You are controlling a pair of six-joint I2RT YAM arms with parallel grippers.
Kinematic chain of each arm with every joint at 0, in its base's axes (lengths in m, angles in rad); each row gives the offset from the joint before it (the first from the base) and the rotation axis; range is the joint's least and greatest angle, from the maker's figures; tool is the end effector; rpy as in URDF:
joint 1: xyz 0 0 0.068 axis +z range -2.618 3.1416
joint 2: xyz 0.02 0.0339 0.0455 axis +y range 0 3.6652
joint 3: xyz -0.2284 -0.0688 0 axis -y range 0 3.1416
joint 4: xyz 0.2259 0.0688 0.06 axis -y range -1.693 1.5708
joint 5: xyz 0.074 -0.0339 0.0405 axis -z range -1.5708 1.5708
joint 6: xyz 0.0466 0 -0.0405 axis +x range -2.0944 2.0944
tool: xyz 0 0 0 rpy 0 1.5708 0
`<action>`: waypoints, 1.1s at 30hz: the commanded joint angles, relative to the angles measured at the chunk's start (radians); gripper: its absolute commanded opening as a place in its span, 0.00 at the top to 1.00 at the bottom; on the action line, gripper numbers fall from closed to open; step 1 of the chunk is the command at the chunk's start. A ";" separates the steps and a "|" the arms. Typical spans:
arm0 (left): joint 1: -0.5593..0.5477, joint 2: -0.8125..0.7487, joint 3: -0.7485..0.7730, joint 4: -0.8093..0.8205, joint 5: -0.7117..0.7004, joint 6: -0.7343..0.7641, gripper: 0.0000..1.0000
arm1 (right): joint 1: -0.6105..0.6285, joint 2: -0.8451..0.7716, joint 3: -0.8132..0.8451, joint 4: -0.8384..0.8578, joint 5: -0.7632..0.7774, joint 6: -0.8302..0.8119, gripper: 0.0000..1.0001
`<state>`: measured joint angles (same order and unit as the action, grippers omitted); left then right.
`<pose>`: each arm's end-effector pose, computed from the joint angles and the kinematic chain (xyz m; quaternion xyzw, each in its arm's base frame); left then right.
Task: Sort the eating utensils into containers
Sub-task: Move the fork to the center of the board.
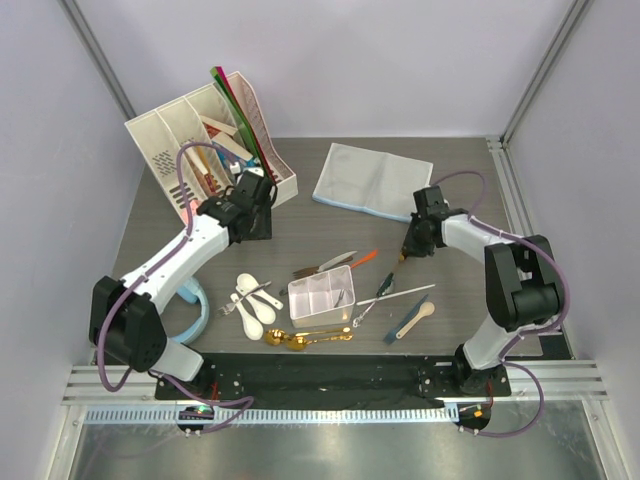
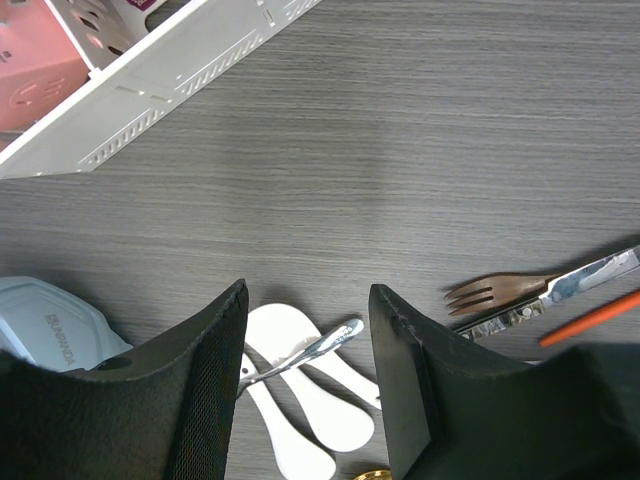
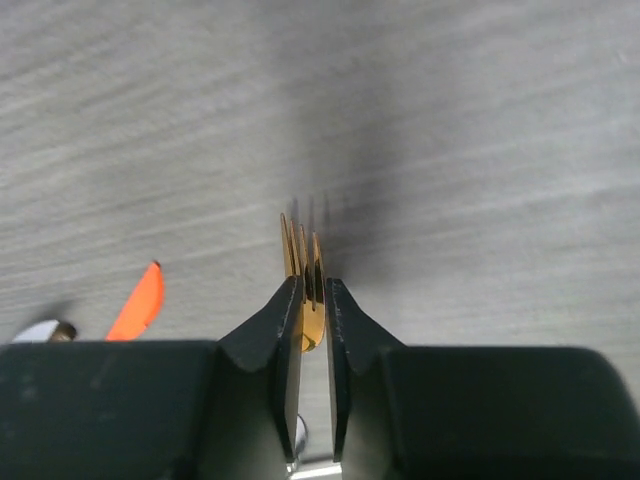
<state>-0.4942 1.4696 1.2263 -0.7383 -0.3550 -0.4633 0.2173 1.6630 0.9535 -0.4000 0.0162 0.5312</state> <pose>0.2683 -0.1262 0.2467 -0.0367 0.9426 0.0183 0.3315 0.2982 0.0651 0.1313 0.1540 0.9612 0.0762 0.2157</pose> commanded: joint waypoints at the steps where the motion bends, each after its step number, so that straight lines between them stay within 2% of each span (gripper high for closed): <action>1: -0.006 0.009 0.012 -0.004 -0.025 0.006 0.48 | 0.011 0.050 0.073 0.046 -0.002 -0.028 0.78; 2: -0.007 0.012 0.012 -0.004 -0.025 0.006 0.47 | 0.011 0.069 0.083 0.043 -0.002 -0.033 0.75; 3: -0.007 0.014 0.012 -0.004 -0.027 0.006 0.47 | 0.011 0.078 0.093 0.040 -0.021 -0.039 0.65; 6: -0.012 0.018 0.012 -0.007 -0.033 0.006 0.48 | 0.010 0.089 0.117 0.026 -0.051 -0.034 0.47; 9: -0.017 0.021 0.013 -0.009 -0.038 0.008 0.47 | 0.014 0.046 0.107 0.018 -0.053 -0.028 0.40; 15: -0.024 0.028 0.018 -0.013 -0.041 0.009 0.48 | 0.031 -0.072 0.041 -0.039 -0.055 -0.054 0.40; 22: -0.035 0.028 0.018 -0.016 -0.044 0.009 0.48 | 0.039 -0.166 -0.065 -0.080 -0.065 -0.100 0.45; 33: -0.055 0.028 0.016 -0.029 -0.085 0.015 0.48 | 0.054 -0.023 -0.099 -0.022 -0.078 -0.103 0.47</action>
<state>-0.5430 1.4967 1.2263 -0.7609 -0.3973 -0.4618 0.2546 1.5745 0.8608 -0.4465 -0.0494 0.4347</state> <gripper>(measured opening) 0.525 0.530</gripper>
